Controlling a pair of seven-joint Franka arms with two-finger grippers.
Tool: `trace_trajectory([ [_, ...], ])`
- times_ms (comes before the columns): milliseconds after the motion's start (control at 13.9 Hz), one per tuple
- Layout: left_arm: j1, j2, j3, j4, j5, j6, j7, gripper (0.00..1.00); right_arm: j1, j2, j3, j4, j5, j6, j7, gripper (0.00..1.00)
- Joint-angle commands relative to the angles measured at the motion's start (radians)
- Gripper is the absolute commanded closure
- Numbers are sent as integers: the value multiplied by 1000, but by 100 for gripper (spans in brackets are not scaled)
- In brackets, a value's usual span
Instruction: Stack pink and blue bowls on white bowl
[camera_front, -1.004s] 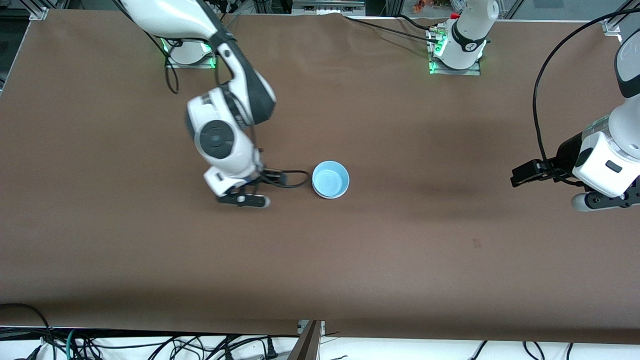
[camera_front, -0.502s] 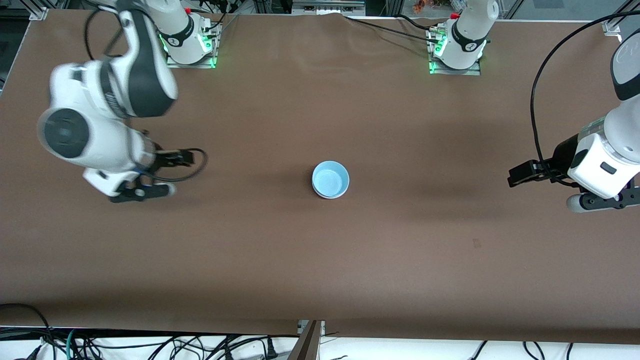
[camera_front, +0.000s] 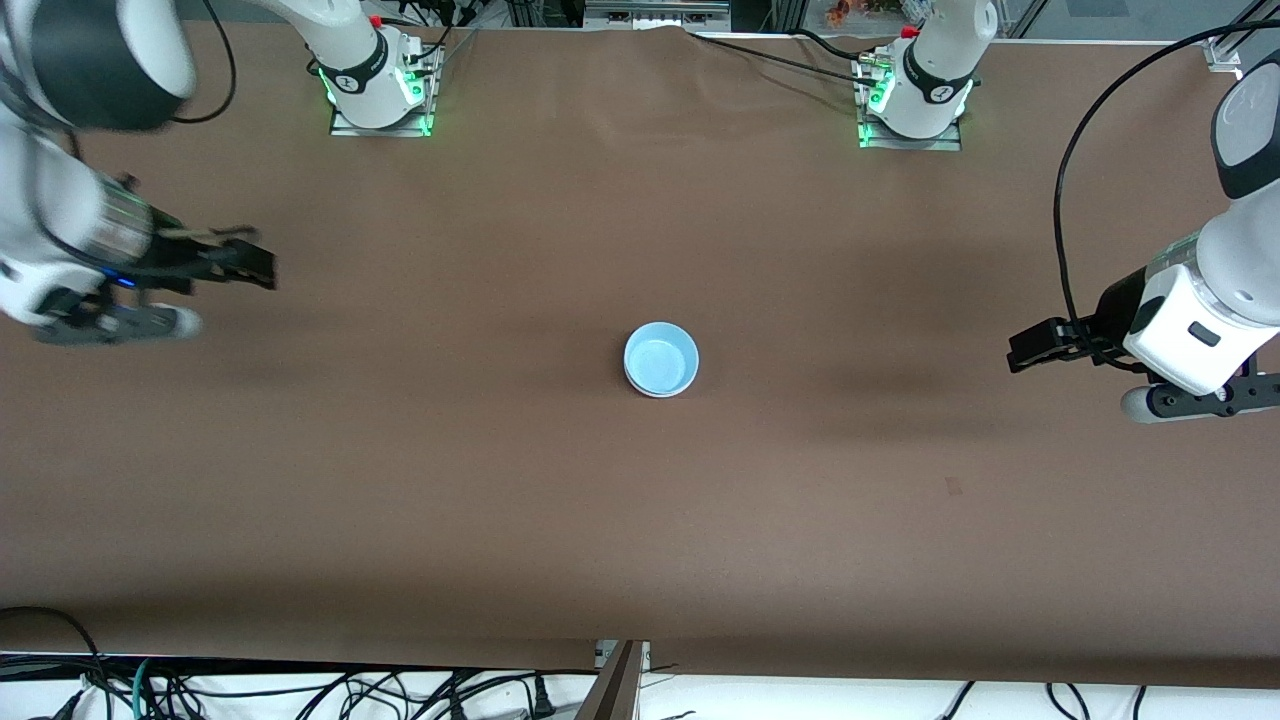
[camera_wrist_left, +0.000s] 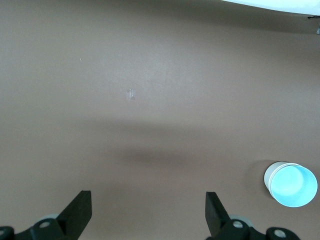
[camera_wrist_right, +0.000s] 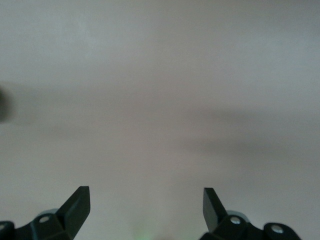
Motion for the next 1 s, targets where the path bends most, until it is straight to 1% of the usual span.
trace_trajectory([
  [0,-4,-6,-4,-1,25,-2,15,0,-174,-97,201,-25,-66,-12,-3,0],
  [143,-4,-6,-4,-1,25,-2,15,0,-207,-107,256,-36,-136,-43,-6,0],
  [358,-14,-6,-4,-1,26,-2,13,0,-303,-119,357,-48,-140,-67,-3,0],
  [430,-16,-6,-4,-1,26,-2,13,0,-317,-139,380,-76,-138,-67,8,0],
  [502,-16,-6,-4,-1,26,-2,13,0,-323,-160,391,-105,-135,-67,14,0],
  [717,-14,-6,-4,-1,28,-2,13,0,-337,-196,391,-156,-130,-63,65,0],
  [932,-14,-6,-4,-1,28,-2,13,0,-330,-167,387,-119,-130,-72,56,0],
])
